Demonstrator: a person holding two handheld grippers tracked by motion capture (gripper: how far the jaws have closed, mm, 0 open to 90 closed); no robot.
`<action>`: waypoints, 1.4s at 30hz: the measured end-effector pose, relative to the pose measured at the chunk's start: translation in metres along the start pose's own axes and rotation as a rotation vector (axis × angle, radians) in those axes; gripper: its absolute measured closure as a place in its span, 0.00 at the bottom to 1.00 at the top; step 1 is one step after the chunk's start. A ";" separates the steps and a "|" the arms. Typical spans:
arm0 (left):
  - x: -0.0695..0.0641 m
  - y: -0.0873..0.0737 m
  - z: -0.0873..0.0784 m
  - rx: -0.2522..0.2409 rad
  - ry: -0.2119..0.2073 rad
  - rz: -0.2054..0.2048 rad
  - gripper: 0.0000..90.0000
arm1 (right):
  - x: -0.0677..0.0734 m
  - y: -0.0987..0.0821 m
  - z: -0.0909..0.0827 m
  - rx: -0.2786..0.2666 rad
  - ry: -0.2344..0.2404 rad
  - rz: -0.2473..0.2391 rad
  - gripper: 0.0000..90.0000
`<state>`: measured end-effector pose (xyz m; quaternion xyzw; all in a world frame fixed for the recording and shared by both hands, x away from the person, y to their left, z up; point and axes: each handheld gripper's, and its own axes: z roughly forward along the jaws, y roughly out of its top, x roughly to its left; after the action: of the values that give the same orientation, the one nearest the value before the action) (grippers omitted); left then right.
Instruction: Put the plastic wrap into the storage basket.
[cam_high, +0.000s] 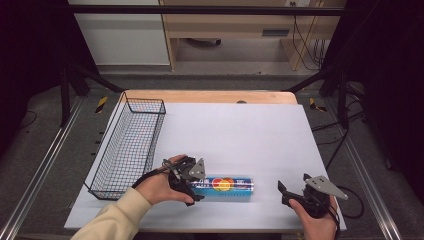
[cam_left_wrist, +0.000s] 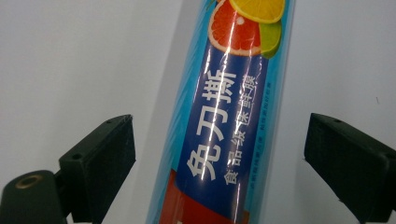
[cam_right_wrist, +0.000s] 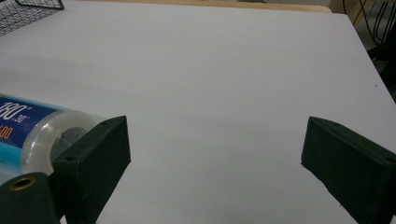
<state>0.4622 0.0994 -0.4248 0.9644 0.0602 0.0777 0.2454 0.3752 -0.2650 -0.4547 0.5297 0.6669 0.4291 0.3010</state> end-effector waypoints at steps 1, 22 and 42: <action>0.002 -0.001 0.002 0.007 -0.007 -0.002 0.11 | 0.000 0.000 0.000 0.001 0.002 0.003 0.09; 0.005 -0.002 0.021 0.082 -0.043 0.057 0.20 | -0.001 -0.001 0.001 0.010 0.005 0.003 0.10; 0.006 0.004 0.033 0.142 -0.056 0.080 0.31 | 0.000 -0.001 0.001 0.018 0.016 0.006 0.11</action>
<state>0.4738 0.0817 -0.4505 0.9828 0.0200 0.0559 0.1748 0.3756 -0.2649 -0.4562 0.5307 0.6717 0.4281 0.2896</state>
